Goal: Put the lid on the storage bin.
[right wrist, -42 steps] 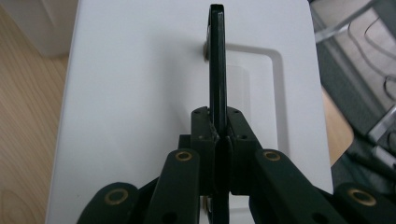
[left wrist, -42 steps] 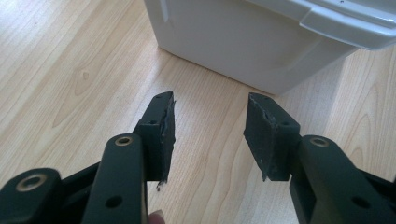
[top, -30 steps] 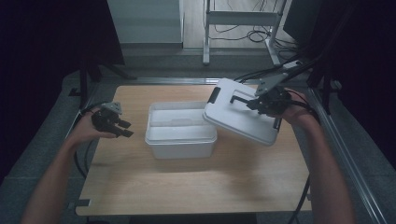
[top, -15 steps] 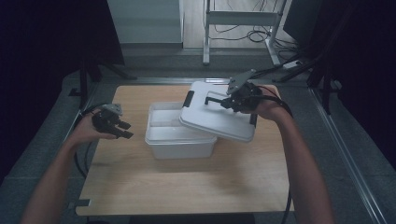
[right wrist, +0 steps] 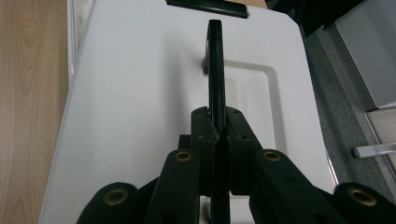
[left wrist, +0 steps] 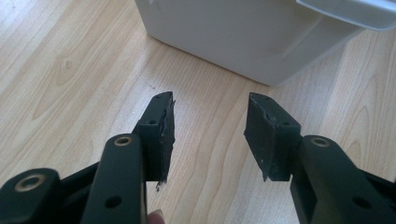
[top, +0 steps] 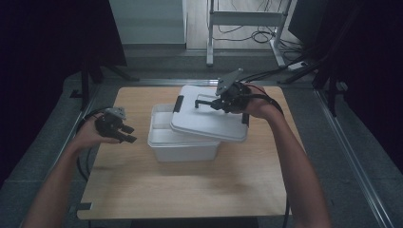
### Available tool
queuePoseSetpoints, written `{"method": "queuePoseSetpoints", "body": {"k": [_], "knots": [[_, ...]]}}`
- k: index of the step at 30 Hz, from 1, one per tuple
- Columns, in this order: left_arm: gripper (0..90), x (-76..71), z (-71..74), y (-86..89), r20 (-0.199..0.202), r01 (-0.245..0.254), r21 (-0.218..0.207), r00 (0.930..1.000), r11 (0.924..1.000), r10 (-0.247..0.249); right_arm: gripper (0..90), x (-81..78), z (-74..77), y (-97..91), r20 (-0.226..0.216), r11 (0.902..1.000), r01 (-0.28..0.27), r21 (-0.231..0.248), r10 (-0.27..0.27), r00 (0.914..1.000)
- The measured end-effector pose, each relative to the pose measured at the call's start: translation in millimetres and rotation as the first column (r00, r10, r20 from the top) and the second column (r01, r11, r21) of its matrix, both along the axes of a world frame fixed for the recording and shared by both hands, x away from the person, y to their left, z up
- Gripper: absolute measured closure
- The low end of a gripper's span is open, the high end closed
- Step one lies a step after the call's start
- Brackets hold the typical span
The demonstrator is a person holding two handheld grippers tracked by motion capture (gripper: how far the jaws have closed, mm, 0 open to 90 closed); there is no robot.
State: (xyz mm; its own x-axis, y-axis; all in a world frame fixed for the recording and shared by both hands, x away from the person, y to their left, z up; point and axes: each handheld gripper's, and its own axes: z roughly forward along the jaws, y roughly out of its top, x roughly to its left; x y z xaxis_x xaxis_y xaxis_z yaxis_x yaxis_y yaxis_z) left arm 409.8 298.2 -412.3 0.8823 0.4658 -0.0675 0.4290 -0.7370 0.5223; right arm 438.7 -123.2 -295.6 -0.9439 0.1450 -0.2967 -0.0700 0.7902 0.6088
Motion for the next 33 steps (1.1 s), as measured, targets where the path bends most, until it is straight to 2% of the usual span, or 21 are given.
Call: {"method": "queuePoseSetpoints", "body": {"k": [12, 23, 33], "knots": [[52.8, -3.2, -2.6, 4.7, -0.002, -0.006, -0.001, 1.0, 1.0, 0.006, 83.6, 4.9, -5.9, 23.2, -0.011, 0.9993, -0.038, 0.006, 0.038, 0.9992], [52.7, -3.6, -8.0, 7.2, -0.013, -0.009, -0.002, 0.9999, 1.0, 0.009, 83.6, 9.6, -12.9, 45.1, -0.021, 0.9952, -0.098, 0.012, 0.098, 0.995], [52.7, -3.0, -9.7, 4.7, -0.019, -0.008, 0.005, 0.9998, 1.0, 0.008, 83.6, 14.1, -18.0, 60.0, -0.033, 0.989, -0.139, 0.05, 0.141, 0.9895]]}}
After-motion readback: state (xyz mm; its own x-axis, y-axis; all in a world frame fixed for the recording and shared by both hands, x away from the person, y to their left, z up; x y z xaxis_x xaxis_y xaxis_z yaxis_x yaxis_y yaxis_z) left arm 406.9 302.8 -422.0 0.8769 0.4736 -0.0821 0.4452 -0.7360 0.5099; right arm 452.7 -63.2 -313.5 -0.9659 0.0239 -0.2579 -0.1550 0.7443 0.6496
